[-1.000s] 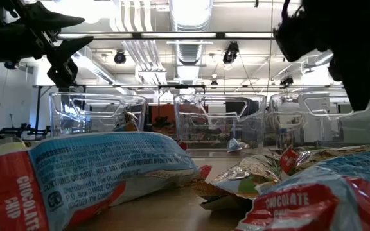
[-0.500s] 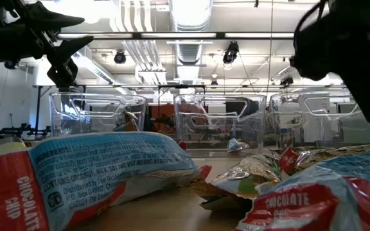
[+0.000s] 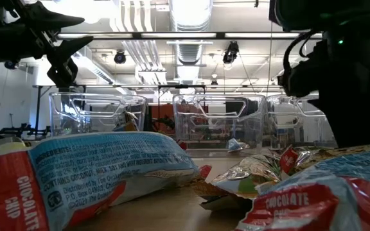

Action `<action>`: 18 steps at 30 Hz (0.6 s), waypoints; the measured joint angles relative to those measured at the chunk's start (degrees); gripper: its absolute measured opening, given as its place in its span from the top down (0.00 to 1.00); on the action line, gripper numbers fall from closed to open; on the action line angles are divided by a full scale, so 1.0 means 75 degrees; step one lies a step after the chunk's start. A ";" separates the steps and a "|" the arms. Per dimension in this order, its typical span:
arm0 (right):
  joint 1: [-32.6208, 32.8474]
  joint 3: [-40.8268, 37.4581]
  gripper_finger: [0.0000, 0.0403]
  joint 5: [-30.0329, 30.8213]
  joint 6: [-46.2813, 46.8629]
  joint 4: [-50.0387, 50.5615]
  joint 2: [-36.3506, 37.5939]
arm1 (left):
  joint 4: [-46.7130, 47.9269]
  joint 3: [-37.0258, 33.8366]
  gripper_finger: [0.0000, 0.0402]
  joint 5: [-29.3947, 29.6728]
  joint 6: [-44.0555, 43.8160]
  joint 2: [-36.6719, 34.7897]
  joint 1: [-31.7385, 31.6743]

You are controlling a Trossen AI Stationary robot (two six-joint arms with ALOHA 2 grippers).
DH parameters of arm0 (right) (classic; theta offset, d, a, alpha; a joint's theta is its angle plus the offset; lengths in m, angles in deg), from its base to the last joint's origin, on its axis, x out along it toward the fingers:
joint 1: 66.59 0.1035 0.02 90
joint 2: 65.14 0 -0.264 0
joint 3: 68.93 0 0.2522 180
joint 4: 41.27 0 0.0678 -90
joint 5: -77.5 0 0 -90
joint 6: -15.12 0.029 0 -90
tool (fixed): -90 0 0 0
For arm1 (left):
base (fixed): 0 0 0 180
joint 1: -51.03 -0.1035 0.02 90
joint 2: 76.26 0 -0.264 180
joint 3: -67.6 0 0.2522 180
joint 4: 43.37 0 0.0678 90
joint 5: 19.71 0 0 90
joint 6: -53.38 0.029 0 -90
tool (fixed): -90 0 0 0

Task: Pick and place Granola Bars by type
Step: Put the blue granola bar into the right transparent bin

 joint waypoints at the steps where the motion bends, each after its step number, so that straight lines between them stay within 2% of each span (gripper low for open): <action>1: -0.0002 0.0000 0.50 0.0080 -0.0003 -0.0006 -0.0036 | 0.0000 0.0001 0.65 -0.0002 0.0000 0.0000 0.0000; 10: -0.0017 -0.0017 0.52 0.0170 -0.0252 -0.0052 -0.0123 | 0.0000 0.0001 0.65 0.0000 -0.0001 0.0000 -0.0003; 13: -0.0017 -0.0058 0.59 0.0150 -0.0352 -0.0081 -0.0125 | 0.0000 0.0000 0.65 -0.0001 -0.0001 0.0000 -0.0003; 18: -0.0015 -0.0085 0.76 -0.0004 -0.0468 -0.0101 -0.0118 | 0.0000 0.0000 0.65 -0.0002 0.0001 0.0000 -0.0003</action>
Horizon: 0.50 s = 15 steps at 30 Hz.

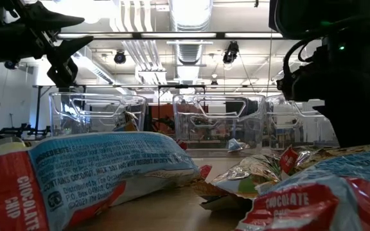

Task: Pick and place Granola Bars by type
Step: Put the blue granola bar into the right transparent bin

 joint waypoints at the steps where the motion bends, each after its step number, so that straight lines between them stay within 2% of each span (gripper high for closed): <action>1: 0.0004 0.0000 0.79 -0.0005 -0.0045 0.0000 0.0007 | 0.0000 0.0002 0.65 0.0002 -0.0002 0.0000 0.0000; 4: 0.0015 0.0004 0.86 -0.0026 -0.0142 0.0034 0.0094 | 0.0000 0.0001 0.65 0.0003 0.0000 0.0000 0.0000; 7: 0.0018 0.0070 0.89 -0.0050 -0.0275 0.0197 0.0391 | 0.0000 0.0000 0.65 0.0000 -0.0002 0.0000 0.0000; 12: 0.0018 0.0277 0.88 -0.0221 -0.1246 0.0181 0.1532 | 0.0000 0.0000 0.65 0.0002 -0.0002 0.0000 -0.0006; 15: 0.0017 0.0393 0.88 -0.0071 -0.1163 0.0159 0.2476 | 0.0000 0.0000 0.65 0.0000 -0.0001 0.0000 -0.0006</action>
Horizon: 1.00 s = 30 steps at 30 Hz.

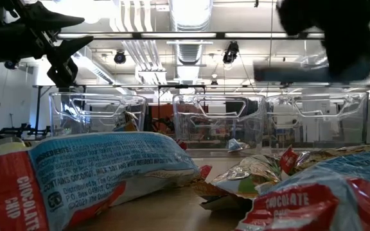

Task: Pick and place Granola Bars by type
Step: Put the blue granola bar into the right transparent bin, then put the yellow granola bar into the middle transparent bin

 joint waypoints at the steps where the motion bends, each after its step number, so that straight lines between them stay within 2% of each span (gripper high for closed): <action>1: -0.0019 0.0000 0.88 0.0220 0.0276 0.0020 0.0319 | 0.0000 0.0000 0.65 0.0002 0.0000 -0.0001 0.0000; 3: -0.0109 -0.0033 0.88 0.1042 0.1278 0.0176 0.0953 | 0.0001 0.0001 0.65 0.0002 0.0000 0.0000 0.0000; 7: -0.0309 -0.0132 0.86 0.3432 0.4115 0.1149 0.2029 | 0.0000 0.0001 0.65 0.0003 0.0001 0.0000 0.0000; 9: -0.0503 -0.0267 0.84 0.3949 0.4501 0.1462 0.2407 | -0.0001 0.0001 0.65 0.0002 0.0001 -0.0001 0.0001; 14: -0.1171 -0.0827 0.73 0.3606 0.3928 0.1496 0.2750 | 0.0000 0.0000 0.65 0.0003 0.0000 0.0000 0.0003; 19: -0.1429 -0.1182 0.59 0.3183 0.3817 0.1486 0.2697 | 0.0000 0.0000 0.65 0.0002 0.0000 0.0000 0.0003; 21: -0.1383 -0.1182 0.54 0.3248 0.3144 0.1283 0.2652 | 0.0000 0.0000 0.65 0.0001 0.0001 -0.0001 0.0008; 23: -0.1210 -0.1125 0.51 0.3038 0.1753 0.0796 0.2598 | 0.0000 0.0000 0.65 0.0002 0.0003 0.0000 0.0009; 27: -0.0674 -0.1046 0.49 0.1925 -0.1404 -0.0541 0.2445 | 0.0000 0.0000 0.65 0.0001 0.0000 0.0000 0.0009; 30: -0.0289 -0.1046 0.49 0.0921 -0.3150 -0.1085 0.2189 | -0.0002 0.0001 0.65 0.0001 0.0000 0.0000 0.0009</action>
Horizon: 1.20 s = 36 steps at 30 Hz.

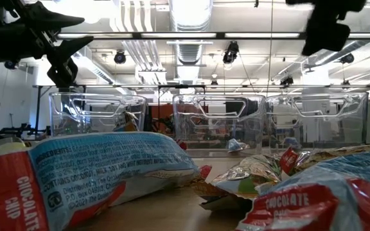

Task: Pick and place Granola Bars by type
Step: Put the yellow granola bar into the middle transparent bin

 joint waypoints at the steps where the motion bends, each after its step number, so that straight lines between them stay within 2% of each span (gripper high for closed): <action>1: 0.0110 0.0000 0.49 -0.0346 -0.0379 -0.0081 -0.0102 | 0.0002 -0.0001 0.65 0.0002 0.0000 0.0000 0.0000; 7: 0.0579 -0.0003 0.49 -0.2525 -0.1295 -0.0052 -0.1011 | -0.0001 -0.0001 0.65 0.0002 0.0001 -0.0003 -0.0003; 9: 0.0732 -0.0003 0.49 -0.2973 -0.1808 -0.0067 -0.1392 | -0.0001 -0.0001 0.65 0.0000 0.0003 0.0000 -0.0003; 17: 0.1252 0.0452 0.49 -0.3083 -0.4148 -0.0089 -0.2903 | 0.0002 -0.0001 0.65 0.0002 0.0002 0.0000 -0.0003; 20: 0.1278 0.0507 0.49 -0.3078 -0.5074 -0.0159 -0.3107 | 0.0002 0.0000 0.65 0.0001 0.0001 0.0000 -0.0003; 23: 0.1245 0.0504 0.49 -0.2684 -0.5597 -0.0106 -0.2987 | 0.0002 -0.0001 0.65 -0.0001 0.0001 0.0000 -0.0003; 26: 0.1180 0.0511 0.49 -0.2226 -0.5430 0.0307 -0.2757 | 0.0002 -0.0001 0.65 0.0002 0.0000 0.0000 -0.0009; 31: 0.1119 0.0657 0.49 -0.1356 -0.4313 0.0784 -0.2147 | -0.0001 0.0000 0.65 0.0002 0.0001 -0.0001 -0.0009; 36: 0.0983 0.0806 0.49 0.0213 -0.2979 0.0767 -0.1219 | 0.0002 -0.0001 0.65 0.0001 0.0002 0.0000 -0.0009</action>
